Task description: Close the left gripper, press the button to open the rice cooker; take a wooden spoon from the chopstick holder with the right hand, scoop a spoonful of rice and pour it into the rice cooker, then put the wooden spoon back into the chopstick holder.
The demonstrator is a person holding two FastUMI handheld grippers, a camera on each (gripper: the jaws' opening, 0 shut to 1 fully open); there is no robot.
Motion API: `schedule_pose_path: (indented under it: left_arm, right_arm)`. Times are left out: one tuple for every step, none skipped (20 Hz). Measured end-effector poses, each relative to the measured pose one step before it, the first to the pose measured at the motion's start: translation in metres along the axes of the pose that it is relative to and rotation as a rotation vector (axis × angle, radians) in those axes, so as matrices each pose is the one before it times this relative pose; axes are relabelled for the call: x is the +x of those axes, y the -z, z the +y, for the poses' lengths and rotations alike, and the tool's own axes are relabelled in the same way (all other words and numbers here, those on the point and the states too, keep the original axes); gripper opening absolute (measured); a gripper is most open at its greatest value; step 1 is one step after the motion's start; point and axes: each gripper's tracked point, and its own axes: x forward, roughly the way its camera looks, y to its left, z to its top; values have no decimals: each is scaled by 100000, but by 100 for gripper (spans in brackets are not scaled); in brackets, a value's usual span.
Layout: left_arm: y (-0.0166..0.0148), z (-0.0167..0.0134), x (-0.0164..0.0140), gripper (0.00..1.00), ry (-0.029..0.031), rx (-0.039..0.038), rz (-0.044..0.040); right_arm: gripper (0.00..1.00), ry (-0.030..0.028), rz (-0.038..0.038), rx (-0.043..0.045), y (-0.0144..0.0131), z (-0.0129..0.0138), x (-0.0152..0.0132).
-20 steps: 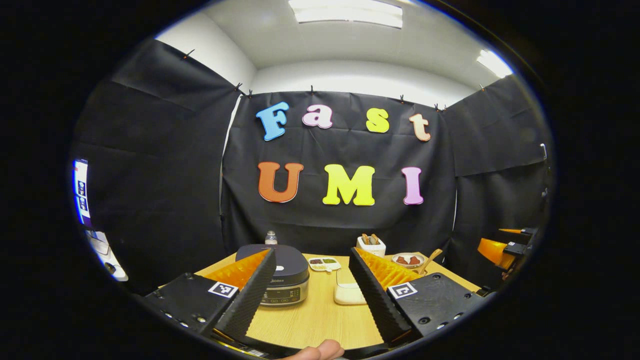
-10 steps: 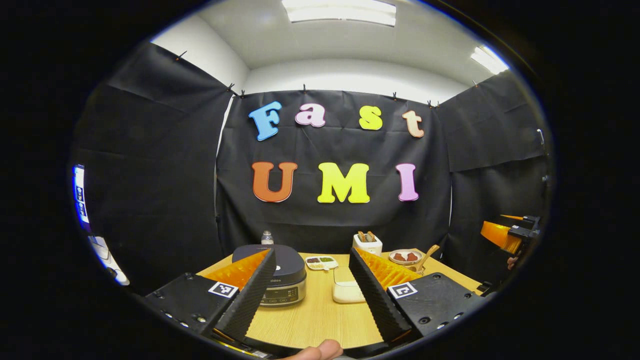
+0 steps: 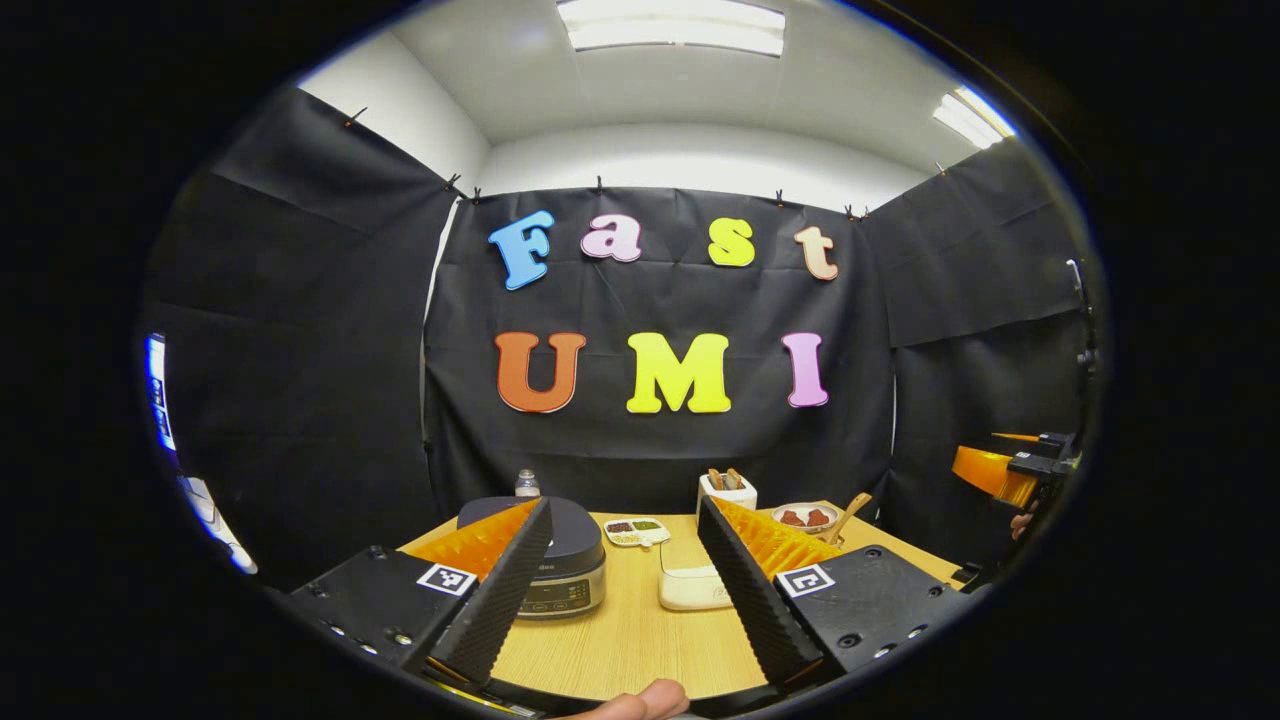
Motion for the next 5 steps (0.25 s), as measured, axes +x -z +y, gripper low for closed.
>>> schedule_pose_path:
  left_arm:
    - [5, -10, -12, 93, -5, -63, 55]
    - [177, 31, -128, 93, 73, -84, 328]
    - [56, -58, -103, 93, 182, -125, 262]
    - [104, -115, -101, 93, 311, -105, 266]
    - [87, -106, -87, 93, 240, 88, 259]
  right_arm:
    - [100, 101, -98, 87, -77, -113, -57]
    - [100, -40, -67, 23, -12, -27, -24]
    - [100, 80, -46, 102, 54, -52, -40]
    - [100, 109, 200, 81, 177, -162, 34]
    - [100, 116, 357, 169, 104, -78, -101]
